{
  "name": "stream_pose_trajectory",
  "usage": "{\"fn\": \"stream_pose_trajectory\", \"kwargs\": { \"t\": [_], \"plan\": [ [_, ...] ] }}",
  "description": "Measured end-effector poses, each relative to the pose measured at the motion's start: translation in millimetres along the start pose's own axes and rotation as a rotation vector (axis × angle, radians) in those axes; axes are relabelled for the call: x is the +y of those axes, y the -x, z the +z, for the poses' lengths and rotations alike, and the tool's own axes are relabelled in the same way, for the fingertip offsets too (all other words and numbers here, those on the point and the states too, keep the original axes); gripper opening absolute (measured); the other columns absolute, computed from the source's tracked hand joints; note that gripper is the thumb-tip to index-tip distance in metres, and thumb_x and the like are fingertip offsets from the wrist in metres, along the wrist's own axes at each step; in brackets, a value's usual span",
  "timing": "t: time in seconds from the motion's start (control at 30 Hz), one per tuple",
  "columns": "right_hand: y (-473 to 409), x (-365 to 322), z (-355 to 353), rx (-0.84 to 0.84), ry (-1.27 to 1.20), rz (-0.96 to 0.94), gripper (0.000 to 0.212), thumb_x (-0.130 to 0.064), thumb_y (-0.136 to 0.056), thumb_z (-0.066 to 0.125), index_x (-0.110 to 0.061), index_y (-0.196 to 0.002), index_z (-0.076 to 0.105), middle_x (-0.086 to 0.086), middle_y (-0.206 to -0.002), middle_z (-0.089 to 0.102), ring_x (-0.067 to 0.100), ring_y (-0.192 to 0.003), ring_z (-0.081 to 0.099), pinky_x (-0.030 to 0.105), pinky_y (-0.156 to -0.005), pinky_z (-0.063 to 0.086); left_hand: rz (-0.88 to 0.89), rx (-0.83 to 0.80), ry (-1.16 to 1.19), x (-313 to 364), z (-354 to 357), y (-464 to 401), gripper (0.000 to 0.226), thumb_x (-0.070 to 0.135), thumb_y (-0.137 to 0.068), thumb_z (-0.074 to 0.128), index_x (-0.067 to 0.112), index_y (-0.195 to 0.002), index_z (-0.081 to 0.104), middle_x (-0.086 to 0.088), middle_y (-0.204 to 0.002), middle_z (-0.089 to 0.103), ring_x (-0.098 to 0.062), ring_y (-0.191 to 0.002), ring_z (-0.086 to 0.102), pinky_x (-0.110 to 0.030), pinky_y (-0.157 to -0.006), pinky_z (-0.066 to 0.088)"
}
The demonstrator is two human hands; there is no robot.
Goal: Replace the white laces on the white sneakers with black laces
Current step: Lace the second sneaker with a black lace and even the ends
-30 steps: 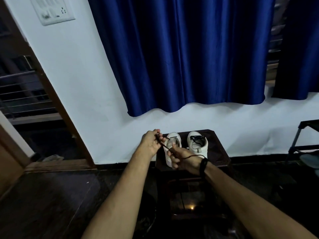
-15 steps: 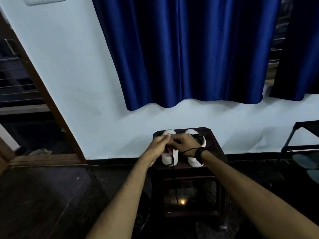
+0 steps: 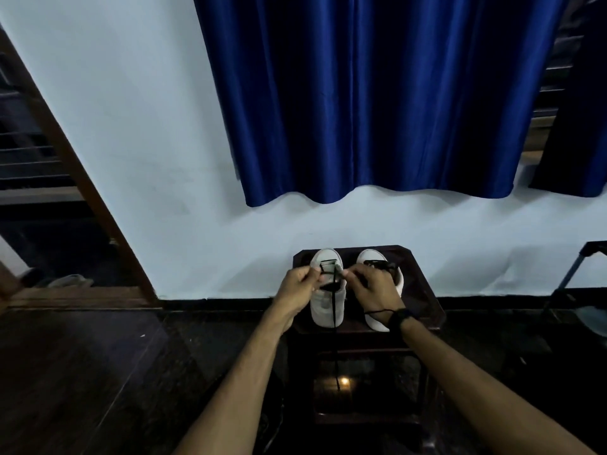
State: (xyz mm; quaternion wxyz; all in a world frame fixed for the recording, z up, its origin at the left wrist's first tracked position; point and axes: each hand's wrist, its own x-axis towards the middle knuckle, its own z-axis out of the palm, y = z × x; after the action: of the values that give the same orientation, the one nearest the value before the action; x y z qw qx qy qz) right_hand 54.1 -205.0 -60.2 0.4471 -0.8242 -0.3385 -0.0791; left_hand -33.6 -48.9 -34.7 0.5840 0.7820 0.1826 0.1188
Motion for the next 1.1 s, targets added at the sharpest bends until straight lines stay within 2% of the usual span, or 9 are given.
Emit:
{"fn": "stream_pose_trajectory", "kwargs": {
  "t": [0.1, 0.2, 0.33, 0.6, 0.67, 0.77, 0.83, 1.0, 1.1],
  "plan": [
    [-11.1, 9.4, 7.8, 0.027, 0.074, 0.1, 0.014, -0.028, -0.085, 0.068, -0.014, -0.083, 0.069, 0.0, -0.078, 0.07, 0.016, -0.071, 0.063, 0.029, -0.067, 0.049, 0.002, 0.179, 0.028, -5.3, 3.3, -20.1, 0.038, 0.038, -0.1, 0.051, 0.018, -0.07, 0.064, 0.003, -0.069, 0.07, -0.003, -0.062, 0.056, -0.022, -0.06, 0.042],
    [-33.8, 12.6, 16.2, -0.037, 0.251, 0.201, 0.029, -0.038, -0.083, 0.065, -0.017, -0.067, 0.054, 0.004, -0.071, 0.063, 0.025, -0.07, 0.06, 0.028, -0.057, 0.038, 0.028, 0.275, -0.058, 0.0, 9.6, -36.9, 0.041, 0.035, -0.1, 0.052, 0.02, -0.062, 0.051, 0.007, -0.058, 0.052, -0.012, -0.062, 0.048, -0.027, -0.057, 0.035],
    [-69.7, 12.2, 28.3, -0.212, 0.328, 0.335, 0.031, -0.042, -0.078, 0.069, -0.016, -0.072, 0.053, 0.012, -0.084, 0.063, 0.03, -0.085, 0.063, 0.028, -0.062, 0.04, 0.027, 0.331, -0.258, 7.9, 21.8, -62.7, 0.033, 0.037, -0.1, 0.049, 0.015, -0.078, 0.061, -0.009, -0.085, 0.07, -0.029, -0.084, 0.063, -0.032, -0.067, 0.042],
    [-110.7, 33.7, 34.3, -0.437, 0.37, 0.392, 0.014, -0.019, -0.083, 0.059, -0.009, -0.073, 0.058, 0.019, -0.088, 0.063, 0.029, -0.09, 0.062, 0.025, -0.058, 0.037, 0.021, 0.418, -0.598, -5.9, 48.0, -97.9, 0.025, 0.043, -0.097, 0.053, 0.025, -0.099, 0.071, -0.005, -0.098, 0.072, -0.033, -0.097, 0.064, -0.035, -0.074, 0.048],
    [-113.6, 42.2, 30.5, -0.477, 0.321, 0.414, 0.013, -0.018, -0.087, 0.058, -0.011, -0.077, 0.06, 0.016, -0.088, 0.058, 0.027, -0.094, 0.061, 0.026, -0.064, 0.042, 0.086, 0.45, -0.742, -16.6, 51.2, -95.5, 0.024, 0.038, -0.099, 0.05, 0.023, -0.103, 0.068, -0.009, -0.098, 0.072, -0.035, -0.095, 0.065, -0.038, -0.073, 0.048],
    [-111.5, 53.8, 27.1, -0.471, 0.24, 0.378, 0.026, -0.028, -0.094, 0.055, -0.012, -0.108, 0.071, 0.01, -0.114, 0.067, 0.023, -0.113, 0.06, 0.023, -0.084, 0.043, 0.205, 0.535, -0.809, -28.0, 55.3, -90.6, 0.012, 0.027, -0.094, 0.057, 0.018, -0.093, 0.065, -0.009, -0.088, 0.07, -0.037, -0.077, 0.068, -0.037, -0.059, 0.049],
    [-107.3, 63.2, 29.8, -0.416, 0.146, 0.407, 0.025, -0.034, -0.091, 0.062, -0.018, -0.107, 0.073, 0.003, -0.111, 0.071, 0.013, -0.102, 0.063, 0.016, -0.075, 0.042, 0.227, 0.558, -0.82, -30.7, 56.5, -89.5, 0.005, 0.021, -0.087, 0.066, 0.018, -0.084, 0.064, -0.004, -0.081, 0.067, -0.032, -0.063, 0.067, -0.032, -0.048, 0.046],
    [-97.6, 85.0, 35.6, -0.339, -0.097, 0.475, 0.019, -0.019, -0.083, 0.074, -0.011, -0.1, 0.075, 0.011, -0.1, 0.073, 0.028, -0.101, 0.067, 0.042, -0.091, 0.053, 0.206, 0.463, -0.996, -32.2, 60.1, -93.4, 0.003, 0.019, -0.08, 0.067, 0.018, -0.079, 0.07, -0.001, -0.073, 0.068, -0.026, -0.058, 0.068, -0.026, -0.046, 0.042],
    [-95.6, 81.5, 37.2, -0.308, -0.145, 0.497, 0.018, -0.02, -0.083, 0.074, -0.013, -0.1, 0.075, 0.009, -0.1, 0.073, 0.024, -0.1, 0.067, 0.04, -0.091, 0.053, 0.328, 0.483, -0.999, -35.7, 59.6, -97.7, 0.009, 0.021, -0.083, 0.059, 0.019, -0.08, 0.068, 0.0, -0.075, 0.069, -0.025, -0.063, 0.068, -0.026, -0.048, 0.039]
  ]
}}
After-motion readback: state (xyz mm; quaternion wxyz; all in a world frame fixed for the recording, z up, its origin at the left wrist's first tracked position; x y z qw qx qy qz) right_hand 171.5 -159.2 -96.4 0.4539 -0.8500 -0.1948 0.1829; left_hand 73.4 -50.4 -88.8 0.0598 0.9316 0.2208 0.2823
